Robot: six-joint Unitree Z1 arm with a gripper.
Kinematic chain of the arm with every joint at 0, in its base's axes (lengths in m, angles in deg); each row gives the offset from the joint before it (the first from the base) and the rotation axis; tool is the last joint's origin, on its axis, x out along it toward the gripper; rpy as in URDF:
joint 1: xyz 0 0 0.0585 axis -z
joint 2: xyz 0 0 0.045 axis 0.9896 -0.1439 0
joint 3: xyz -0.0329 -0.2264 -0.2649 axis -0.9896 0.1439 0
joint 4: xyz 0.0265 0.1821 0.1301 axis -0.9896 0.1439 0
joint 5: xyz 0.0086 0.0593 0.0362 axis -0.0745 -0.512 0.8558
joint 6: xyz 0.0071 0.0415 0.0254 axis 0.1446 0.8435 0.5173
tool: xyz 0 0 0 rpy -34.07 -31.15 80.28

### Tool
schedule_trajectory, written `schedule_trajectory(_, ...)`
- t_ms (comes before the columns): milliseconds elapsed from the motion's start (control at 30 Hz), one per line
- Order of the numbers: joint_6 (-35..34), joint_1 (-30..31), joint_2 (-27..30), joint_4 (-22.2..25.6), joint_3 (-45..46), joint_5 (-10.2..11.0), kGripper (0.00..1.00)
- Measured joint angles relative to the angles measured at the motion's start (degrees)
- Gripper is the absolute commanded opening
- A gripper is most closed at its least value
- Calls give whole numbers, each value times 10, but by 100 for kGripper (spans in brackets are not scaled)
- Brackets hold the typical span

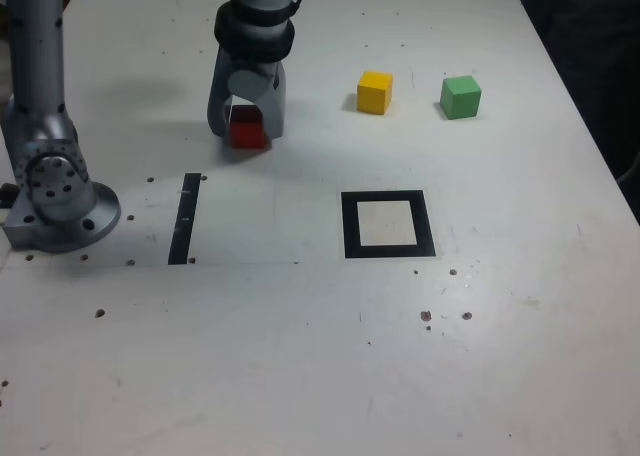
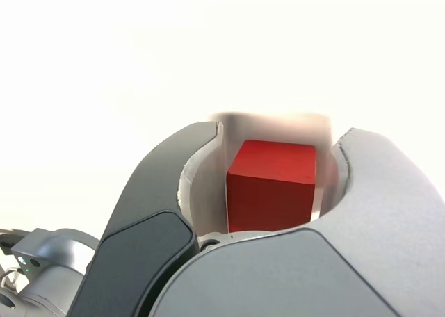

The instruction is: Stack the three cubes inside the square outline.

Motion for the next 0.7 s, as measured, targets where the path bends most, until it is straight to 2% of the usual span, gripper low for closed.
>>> schedule_trajectory(400,0,5,25,-3,6,-15,23)
schedule_trajectory(567,0,30,67,-1,-2,-54,23)
schedule_trajectory(700,-15,68,72,10,-16,-89,23)
